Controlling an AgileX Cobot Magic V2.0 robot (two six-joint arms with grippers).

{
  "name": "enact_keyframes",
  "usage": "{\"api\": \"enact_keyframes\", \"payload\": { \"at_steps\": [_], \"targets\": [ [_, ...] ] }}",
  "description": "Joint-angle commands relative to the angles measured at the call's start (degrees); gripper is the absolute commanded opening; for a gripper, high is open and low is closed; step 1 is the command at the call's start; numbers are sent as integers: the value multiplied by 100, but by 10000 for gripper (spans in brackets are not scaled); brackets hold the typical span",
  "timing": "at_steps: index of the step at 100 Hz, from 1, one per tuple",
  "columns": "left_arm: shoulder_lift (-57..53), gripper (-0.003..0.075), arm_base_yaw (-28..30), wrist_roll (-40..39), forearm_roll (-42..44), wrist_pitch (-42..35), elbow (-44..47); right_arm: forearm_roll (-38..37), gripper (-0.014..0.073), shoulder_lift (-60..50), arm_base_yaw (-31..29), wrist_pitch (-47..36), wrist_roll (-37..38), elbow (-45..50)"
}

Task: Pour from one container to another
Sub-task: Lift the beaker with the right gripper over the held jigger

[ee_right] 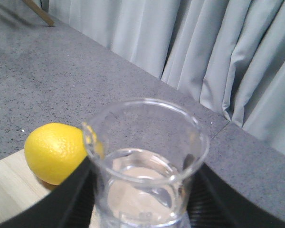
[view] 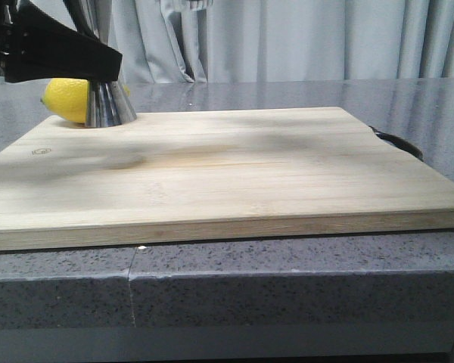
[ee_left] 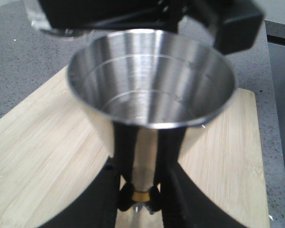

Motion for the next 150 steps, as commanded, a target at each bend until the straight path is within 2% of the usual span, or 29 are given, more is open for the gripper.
{"api": "enact_keyframes", "payload": {
  "at_steps": [1,25,67,150],
  "targets": [
    [-230,-20,15,-87,-323,325,-168,-360,176,-440,-37,-378,-66,-162],
    [-230,-19,15,-111,-267,393,-168,-1229,176,-672,2,-183,-66,-162],
    [-230,-19,15,-118,-123,567,-168,-2092,176,-674,415,-181,-66,-162],
    [-230,-19,15,-123,3,632,-168,-3646,176,-674,428,-429,-66,-162]
  ]
}}
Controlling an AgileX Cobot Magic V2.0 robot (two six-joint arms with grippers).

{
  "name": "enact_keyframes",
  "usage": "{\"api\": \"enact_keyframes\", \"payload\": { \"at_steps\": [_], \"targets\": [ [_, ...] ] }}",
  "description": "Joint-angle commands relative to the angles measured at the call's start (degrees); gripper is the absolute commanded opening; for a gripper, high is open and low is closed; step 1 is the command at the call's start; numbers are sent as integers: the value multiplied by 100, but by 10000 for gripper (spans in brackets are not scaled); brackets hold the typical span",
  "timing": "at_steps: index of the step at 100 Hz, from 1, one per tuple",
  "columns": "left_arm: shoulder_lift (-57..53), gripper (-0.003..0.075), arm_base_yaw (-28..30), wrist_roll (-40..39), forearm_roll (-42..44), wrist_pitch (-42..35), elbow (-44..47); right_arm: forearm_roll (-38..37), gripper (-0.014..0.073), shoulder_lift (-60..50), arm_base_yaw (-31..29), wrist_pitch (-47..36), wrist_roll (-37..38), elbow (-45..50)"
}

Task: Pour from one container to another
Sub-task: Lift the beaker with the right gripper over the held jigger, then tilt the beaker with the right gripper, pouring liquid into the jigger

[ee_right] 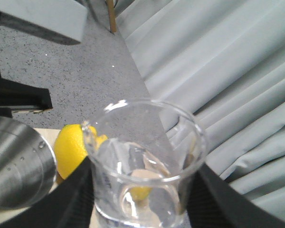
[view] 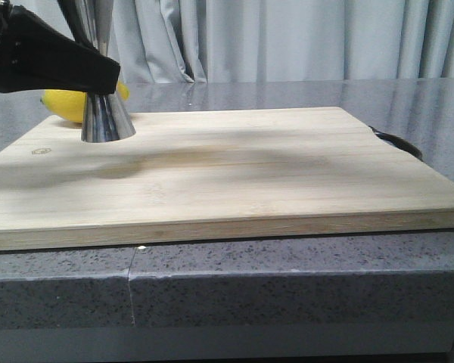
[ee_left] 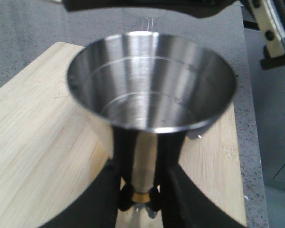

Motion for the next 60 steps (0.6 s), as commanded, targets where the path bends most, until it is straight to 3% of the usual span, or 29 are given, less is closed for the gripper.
{"api": "enact_keyframes", "payload": {
  "at_steps": [1,60],
  "targets": [
    [-230,-19,15,-74,-381,359,-168,-243,176,-286,13,-592,-30,-172],
    [-230,-19,15,-74,-381,359,-168,-1111,176,-286,13,-614,-30,-172]
  ]
}}
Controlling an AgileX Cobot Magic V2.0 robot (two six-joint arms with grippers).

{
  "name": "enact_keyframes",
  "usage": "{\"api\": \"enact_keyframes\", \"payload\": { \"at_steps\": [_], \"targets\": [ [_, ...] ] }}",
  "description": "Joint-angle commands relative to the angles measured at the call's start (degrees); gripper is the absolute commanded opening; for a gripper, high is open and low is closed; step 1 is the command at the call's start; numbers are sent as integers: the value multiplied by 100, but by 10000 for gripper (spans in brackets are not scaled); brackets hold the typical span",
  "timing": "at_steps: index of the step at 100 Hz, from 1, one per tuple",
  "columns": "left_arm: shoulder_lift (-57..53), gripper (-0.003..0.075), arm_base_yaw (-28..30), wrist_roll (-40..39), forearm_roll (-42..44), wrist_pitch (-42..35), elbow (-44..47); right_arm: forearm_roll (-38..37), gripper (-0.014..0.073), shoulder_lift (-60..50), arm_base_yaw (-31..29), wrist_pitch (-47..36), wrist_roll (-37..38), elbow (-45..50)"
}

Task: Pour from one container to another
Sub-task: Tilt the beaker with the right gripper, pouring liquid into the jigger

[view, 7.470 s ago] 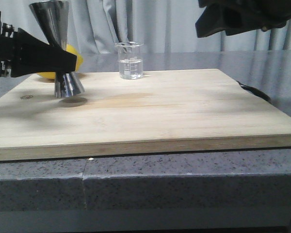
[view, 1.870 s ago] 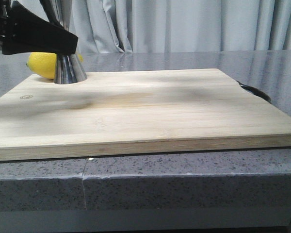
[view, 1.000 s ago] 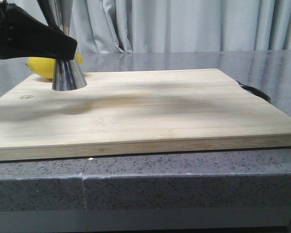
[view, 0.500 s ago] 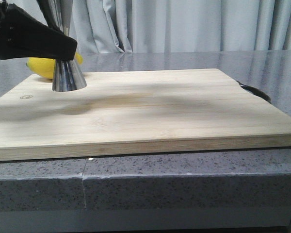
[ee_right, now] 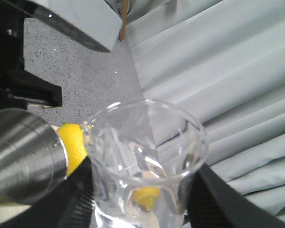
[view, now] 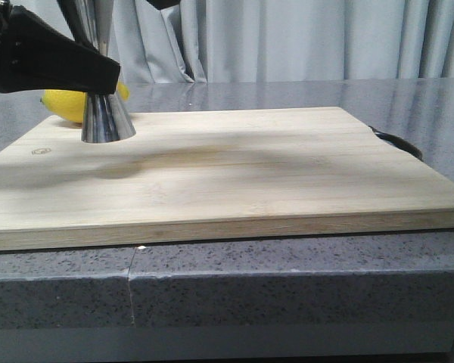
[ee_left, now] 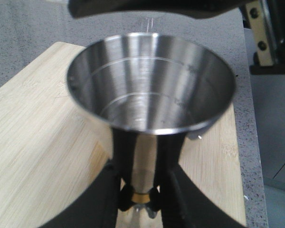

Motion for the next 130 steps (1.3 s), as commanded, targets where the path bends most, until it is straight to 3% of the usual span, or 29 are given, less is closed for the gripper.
{"api": "enact_keyframes", "payload": {
  "at_steps": [1,130],
  "targets": [
    [-230,-19,15,-74,-381,359,-168,-84,176,-286,13,-466,-30,-172],
    [-230,-19,15,-183,-260,537,-168,-616,176,-286,13,-241,-160,-172]
  ]
}}
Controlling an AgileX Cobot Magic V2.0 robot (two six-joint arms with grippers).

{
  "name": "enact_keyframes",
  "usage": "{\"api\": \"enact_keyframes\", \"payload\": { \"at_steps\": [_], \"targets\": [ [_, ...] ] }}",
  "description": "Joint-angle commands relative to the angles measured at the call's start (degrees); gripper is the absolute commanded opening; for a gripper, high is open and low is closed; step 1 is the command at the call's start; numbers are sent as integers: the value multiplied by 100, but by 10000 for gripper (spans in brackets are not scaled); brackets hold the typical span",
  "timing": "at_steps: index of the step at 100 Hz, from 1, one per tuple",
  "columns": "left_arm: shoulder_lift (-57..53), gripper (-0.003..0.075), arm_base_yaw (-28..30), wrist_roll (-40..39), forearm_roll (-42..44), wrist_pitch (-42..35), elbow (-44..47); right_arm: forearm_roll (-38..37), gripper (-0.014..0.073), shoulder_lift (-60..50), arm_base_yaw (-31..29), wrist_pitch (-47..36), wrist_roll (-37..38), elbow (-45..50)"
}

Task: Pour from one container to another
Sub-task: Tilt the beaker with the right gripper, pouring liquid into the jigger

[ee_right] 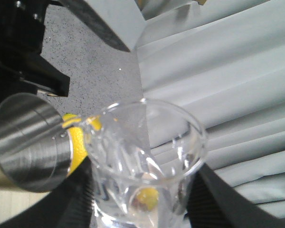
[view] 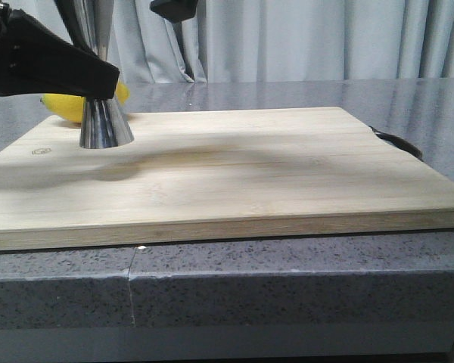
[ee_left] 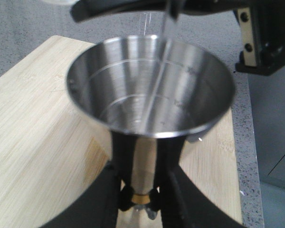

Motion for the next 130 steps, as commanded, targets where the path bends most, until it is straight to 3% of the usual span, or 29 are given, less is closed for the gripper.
{"api": "enact_keyframes", "payload": {
  "at_steps": [1,130],
  "targets": [
    [-230,-20,15,-57,-382,537,-168,29,176,-286,13,-293,-57,-172],
    [-230,-19,-103,-148,-253,546,-168,-476,176,-286,13,-176,-57,-172]
  ]
}}
